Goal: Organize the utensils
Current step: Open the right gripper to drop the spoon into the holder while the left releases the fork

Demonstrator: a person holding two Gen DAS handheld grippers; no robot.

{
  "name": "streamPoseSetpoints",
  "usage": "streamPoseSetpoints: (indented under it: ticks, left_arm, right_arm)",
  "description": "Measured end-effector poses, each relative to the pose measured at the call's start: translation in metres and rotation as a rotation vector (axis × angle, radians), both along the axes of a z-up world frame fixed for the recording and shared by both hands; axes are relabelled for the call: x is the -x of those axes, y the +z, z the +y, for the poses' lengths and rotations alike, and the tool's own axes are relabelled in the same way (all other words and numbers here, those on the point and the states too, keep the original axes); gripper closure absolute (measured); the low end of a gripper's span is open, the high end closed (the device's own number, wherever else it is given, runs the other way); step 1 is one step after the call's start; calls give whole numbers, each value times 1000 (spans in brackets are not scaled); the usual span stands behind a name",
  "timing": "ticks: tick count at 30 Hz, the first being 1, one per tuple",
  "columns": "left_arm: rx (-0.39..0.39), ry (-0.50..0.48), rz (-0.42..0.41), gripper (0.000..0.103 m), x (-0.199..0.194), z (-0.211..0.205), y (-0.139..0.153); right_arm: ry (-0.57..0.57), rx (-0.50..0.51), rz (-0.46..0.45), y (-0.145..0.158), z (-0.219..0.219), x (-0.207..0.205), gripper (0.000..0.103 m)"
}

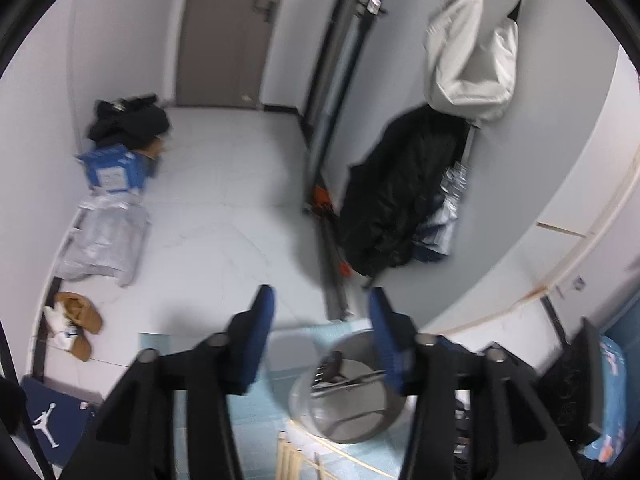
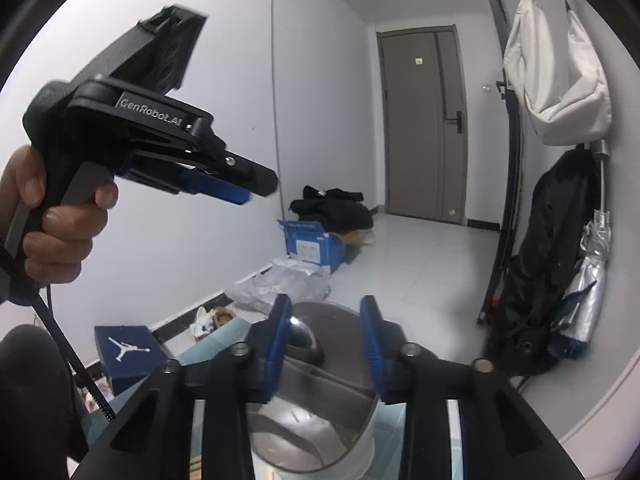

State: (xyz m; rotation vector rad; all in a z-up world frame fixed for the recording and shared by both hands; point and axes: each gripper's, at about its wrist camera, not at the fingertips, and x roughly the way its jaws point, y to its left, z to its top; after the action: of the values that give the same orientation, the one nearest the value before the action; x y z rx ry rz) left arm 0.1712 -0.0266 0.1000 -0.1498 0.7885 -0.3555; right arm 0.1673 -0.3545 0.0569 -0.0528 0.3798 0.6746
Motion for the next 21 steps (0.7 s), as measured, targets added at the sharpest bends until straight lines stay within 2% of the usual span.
streamPoseSetpoints:
  ticks: [1, 3, 9, 12, 15, 21]
  left_arm:
    - [-9, 20, -15, 47, 4, 2, 1]
    - [-3, 63, -47, 33, 15, 7, 3]
    - [-14, 174, -117, 15, 41, 18, 6]
    - [-21, 209, -144, 8, 56, 20, 8]
    - [-33, 245, -181, 2, 74, 22, 8]
    - [-37, 296, -205, 1, 101, 25, -4]
  right_arm:
    - [-5, 1, 0, 1, -1, 2, 66]
    - [-18, -8, 8, 5, -4, 8, 61]
    - [-49, -51, 13, 20, -10, 31, 43]
    - [-68, -75, 24, 26, -13, 44, 34]
    - [-85, -91, 46, 29, -15, 54, 32]
    - [-125, -104, 82, 32, -18, 78, 23]
